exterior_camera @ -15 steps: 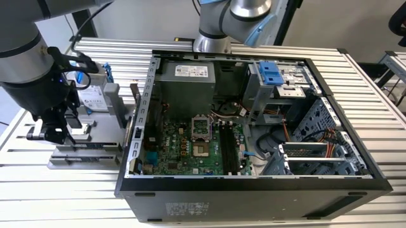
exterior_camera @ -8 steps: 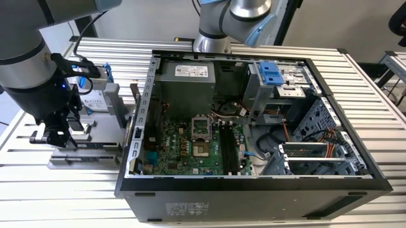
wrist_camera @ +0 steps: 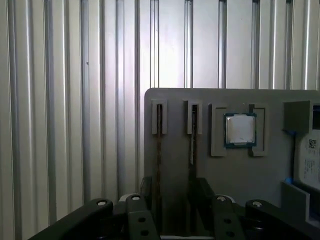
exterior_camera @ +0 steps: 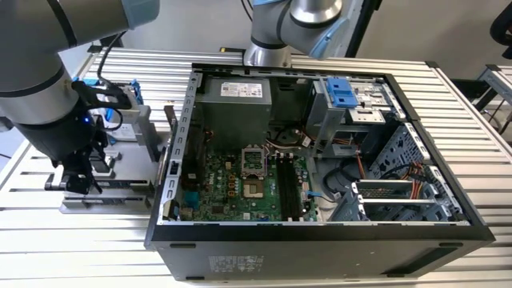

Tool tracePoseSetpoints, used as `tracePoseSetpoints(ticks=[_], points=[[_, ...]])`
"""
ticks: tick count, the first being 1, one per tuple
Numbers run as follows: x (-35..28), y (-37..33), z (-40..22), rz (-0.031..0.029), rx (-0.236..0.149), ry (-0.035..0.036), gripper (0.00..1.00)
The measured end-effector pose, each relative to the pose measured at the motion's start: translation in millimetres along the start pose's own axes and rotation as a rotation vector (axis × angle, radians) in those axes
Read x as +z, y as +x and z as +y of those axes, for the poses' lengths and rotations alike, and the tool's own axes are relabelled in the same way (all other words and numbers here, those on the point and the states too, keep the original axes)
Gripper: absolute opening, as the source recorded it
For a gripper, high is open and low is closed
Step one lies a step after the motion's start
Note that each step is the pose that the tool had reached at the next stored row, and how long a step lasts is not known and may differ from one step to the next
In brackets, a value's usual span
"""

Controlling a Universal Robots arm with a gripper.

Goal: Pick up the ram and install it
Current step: 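Pick up the ram and move it above insertion slot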

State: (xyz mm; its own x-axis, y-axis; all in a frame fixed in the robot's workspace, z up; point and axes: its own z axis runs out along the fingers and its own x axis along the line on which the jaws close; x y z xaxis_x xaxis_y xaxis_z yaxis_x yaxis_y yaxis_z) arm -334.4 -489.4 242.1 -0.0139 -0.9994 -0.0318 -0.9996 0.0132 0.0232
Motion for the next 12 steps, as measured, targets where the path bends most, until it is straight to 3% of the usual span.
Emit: tracePoseSetpoints(ticks=[7,11,12], points=[[12.4,7.1,-5.7,0.0,0.0,-0.005,1.0],[19.3,7.8,-5.8,0.0,0.0,-0.0052,1.0],[35.1,7.8,0.3,0.001,0.002,-0.0024,1.0]])
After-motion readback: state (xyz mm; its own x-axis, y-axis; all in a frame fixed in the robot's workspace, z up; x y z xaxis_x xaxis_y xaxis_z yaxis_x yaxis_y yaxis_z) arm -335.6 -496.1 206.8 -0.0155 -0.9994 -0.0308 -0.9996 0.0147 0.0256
